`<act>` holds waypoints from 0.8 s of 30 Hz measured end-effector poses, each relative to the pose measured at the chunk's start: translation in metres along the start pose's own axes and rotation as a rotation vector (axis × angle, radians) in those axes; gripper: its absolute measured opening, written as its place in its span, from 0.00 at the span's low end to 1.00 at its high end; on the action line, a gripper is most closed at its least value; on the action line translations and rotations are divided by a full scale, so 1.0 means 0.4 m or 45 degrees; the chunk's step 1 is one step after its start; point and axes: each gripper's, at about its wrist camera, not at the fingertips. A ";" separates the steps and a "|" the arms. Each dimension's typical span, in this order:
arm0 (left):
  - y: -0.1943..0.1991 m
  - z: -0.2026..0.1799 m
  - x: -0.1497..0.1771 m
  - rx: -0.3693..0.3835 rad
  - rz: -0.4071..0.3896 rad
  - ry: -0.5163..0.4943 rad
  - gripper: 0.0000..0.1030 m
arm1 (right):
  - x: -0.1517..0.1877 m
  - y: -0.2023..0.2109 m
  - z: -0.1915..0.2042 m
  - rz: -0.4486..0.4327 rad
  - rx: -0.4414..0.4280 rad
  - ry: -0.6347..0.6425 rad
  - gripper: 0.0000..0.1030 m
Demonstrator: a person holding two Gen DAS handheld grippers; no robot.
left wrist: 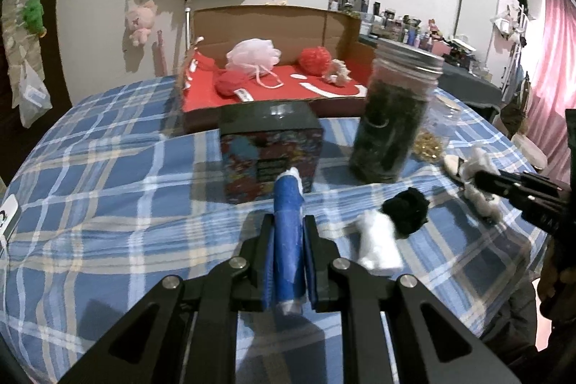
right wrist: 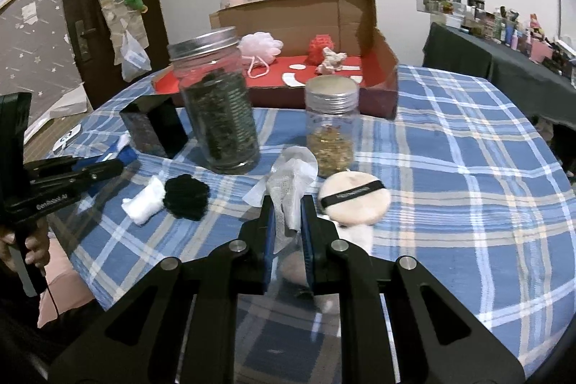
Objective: Organize soft objects
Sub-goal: 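Carry the blue item and tissue into the box and open both tools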
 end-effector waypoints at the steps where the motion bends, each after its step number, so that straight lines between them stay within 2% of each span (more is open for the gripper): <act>1: 0.002 0.008 0.002 -0.009 0.002 0.004 0.15 | 0.000 0.001 -0.004 0.000 0.009 -0.002 0.12; 16: 0.007 0.113 0.004 -0.143 0.034 0.035 0.15 | -0.019 -0.005 -0.093 0.020 0.072 -0.088 0.12; 24: -0.030 0.154 -0.025 -0.114 0.047 -0.001 0.15 | -0.054 -0.046 -0.150 0.037 0.112 -0.080 0.12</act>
Point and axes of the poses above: each gripper's, at about its wrist camera, not at the fingertips, and y roughly against the way its jaws point, z to its left, x to its underside, and after that the axes turned 10 degrees about -z, right-handed
